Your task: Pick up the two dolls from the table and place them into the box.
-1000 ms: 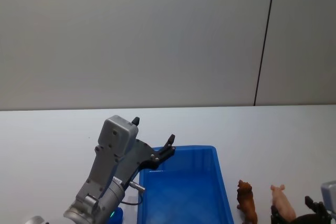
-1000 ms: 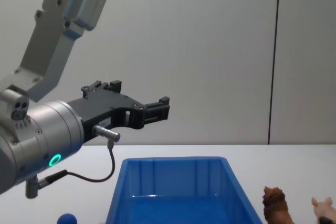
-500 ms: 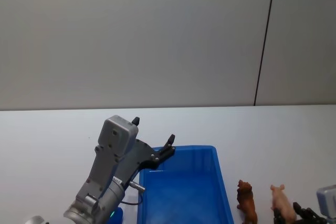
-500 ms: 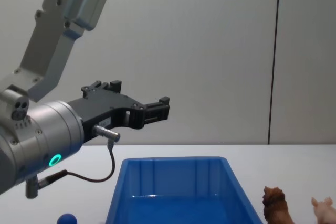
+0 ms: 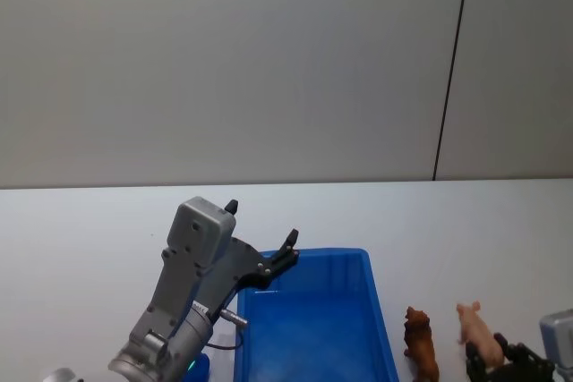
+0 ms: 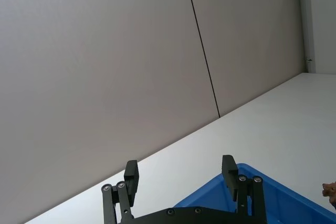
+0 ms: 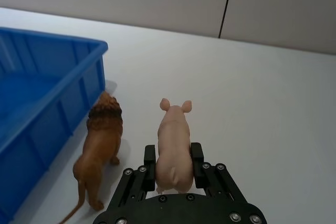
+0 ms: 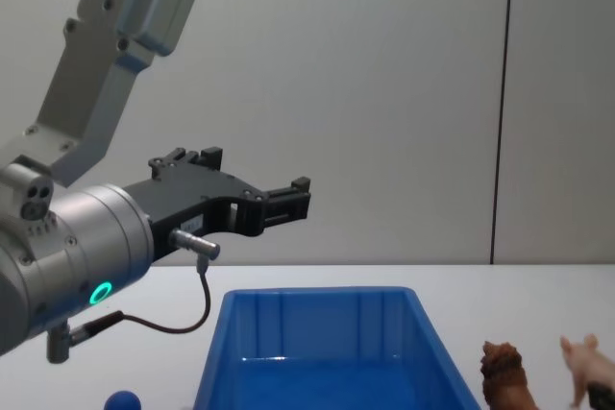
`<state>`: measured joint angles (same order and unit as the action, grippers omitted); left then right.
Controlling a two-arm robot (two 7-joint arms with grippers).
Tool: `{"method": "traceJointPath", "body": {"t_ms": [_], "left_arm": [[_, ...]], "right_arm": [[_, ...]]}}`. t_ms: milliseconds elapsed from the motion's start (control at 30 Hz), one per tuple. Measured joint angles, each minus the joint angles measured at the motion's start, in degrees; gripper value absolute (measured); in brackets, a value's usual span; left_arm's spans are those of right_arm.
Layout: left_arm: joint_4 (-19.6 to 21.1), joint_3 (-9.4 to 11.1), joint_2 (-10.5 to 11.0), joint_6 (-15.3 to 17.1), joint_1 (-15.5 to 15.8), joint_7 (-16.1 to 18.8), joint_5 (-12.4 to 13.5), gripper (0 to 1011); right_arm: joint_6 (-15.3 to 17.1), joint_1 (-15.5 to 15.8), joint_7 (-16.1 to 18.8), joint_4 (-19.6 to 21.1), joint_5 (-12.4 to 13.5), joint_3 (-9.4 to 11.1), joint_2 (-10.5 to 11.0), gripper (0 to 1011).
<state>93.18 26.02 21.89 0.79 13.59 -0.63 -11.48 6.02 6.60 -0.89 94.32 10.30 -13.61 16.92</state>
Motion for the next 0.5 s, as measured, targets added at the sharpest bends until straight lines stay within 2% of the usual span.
{"method": "traceJointPath", "body": {"t_ms": [233, 500], "left_arm": [[0.00, 0.00, 0.00, 0.00, 0.00, 0.00, 0.00, 1001], [0.00, 0.00, 0.00, 0.00, 0.00, 0.00, 0.00, 1001]], "right_arm": [[-1.63, -0.10, 1.22, 2.22, -0.92, 0.07, 0.04, 380], [-3.23, -1.03, 4.60, 4.24, -1.34, -0.10, -0.23, 380]]}}
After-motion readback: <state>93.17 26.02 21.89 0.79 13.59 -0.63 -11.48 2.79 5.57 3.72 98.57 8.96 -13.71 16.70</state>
